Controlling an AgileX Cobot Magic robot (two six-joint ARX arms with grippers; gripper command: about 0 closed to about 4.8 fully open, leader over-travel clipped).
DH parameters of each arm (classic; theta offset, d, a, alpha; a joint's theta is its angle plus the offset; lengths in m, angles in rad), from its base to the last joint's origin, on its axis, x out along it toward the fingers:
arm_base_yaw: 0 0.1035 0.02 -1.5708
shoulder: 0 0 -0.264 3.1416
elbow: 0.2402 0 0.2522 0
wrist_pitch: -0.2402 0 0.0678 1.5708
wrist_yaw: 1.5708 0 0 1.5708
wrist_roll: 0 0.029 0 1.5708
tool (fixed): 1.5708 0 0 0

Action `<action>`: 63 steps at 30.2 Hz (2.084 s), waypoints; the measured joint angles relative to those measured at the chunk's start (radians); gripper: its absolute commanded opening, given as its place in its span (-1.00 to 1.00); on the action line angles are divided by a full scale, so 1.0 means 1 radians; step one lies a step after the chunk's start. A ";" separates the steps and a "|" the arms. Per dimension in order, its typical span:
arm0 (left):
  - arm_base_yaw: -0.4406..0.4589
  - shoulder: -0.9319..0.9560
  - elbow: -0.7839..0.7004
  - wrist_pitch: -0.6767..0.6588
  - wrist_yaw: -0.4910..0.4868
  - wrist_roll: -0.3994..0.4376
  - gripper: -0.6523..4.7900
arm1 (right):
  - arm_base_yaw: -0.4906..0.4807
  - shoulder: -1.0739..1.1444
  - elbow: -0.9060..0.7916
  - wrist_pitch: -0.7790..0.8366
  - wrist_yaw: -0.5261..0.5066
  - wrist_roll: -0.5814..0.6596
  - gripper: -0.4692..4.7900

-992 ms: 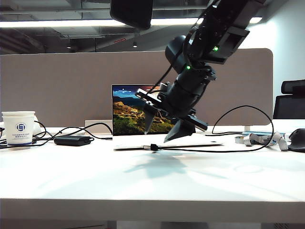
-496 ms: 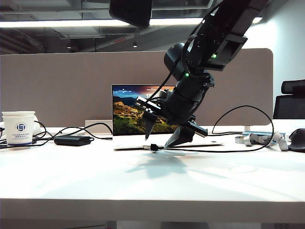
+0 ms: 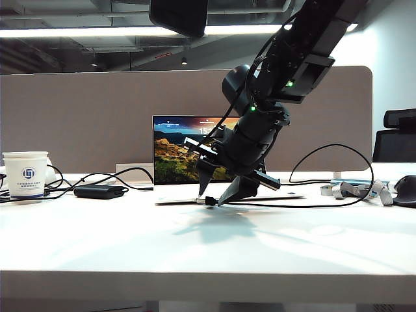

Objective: Pick up the black phone, pick up the charger plug, insert the charger plug into the phone's charging port, and finally place the connected phone back on the desk.

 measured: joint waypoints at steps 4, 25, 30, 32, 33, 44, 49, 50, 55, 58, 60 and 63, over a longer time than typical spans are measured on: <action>0.000 0.000 0.000 0.000 0.000 0.000 -0.78 | 0.001 0.000 0.000 -0.003 0.013 -0.004 -0.77; 0.000 0.000 0.000 0.000 -0.017 0.000 -0.78 | -0.018 -0.143 -0.002 -0.170 -0.014 -0.367 -0.85; 0.000 0.000 0.000 0.000 -0.017 0.000 -0.78 | -0.060 -0.184 -0.003 -0.279 -0.077 -0.541 -0.85; 0.000 0.000 0.000 0.000 -0.018 0.000 -0.78 | -0.077 -0.199 -0.003 -0.320 -0.096 -0.631 -0.85; 0.000 0.000 0.000 0.000 -0.018 0.000 -0.78 | -0.085 -0.206 -0.003 -0.340 -0.100 -0.672 -0.85; 0.000 -0.002 0.000 0.000 -0.018 0.000 -0.78 | -0.169 -0.228 -0.003 -0.578 -0.149 -1.223 -0.85; 0.000 -0.005 0.000 0.001 -0.019 -0.001 -0.78 | -0.161 -0.226 -0.003 -0.619 -0.153 -1.481 -0.85; 0.000 -0.005 0.000 0.000 -0.019 -0.001 -0.78 | -0.162 -0.222 -0.003 -0.619 -0.153 -1.522 -0.85; 0.000 -0.005 0.000 0.000 -0.019 -0.004 -0.78 | -0.165 -0.185 -0.003 -0.619 -0.152 -1.553 -0.85; 0.000 -0.005 0.000 0.000 -0.018 -0.004 -0.78 | -0.162 -0.162 -0.003 -0.618 -0.156 -1.571 -0.85; 0.000 -0.005 0.000 0.000 -0.019 -0.006 -0.78 | -0.162 -0.142 -0.002 -0.606 -0.155 -1.574 -0.67; 0.000 -0.005 0.000 0.000 -0.019 -0.020 -0.78 | -0.163 -0.130 -0.002 -0.602 -0.156 -1.574 -0.23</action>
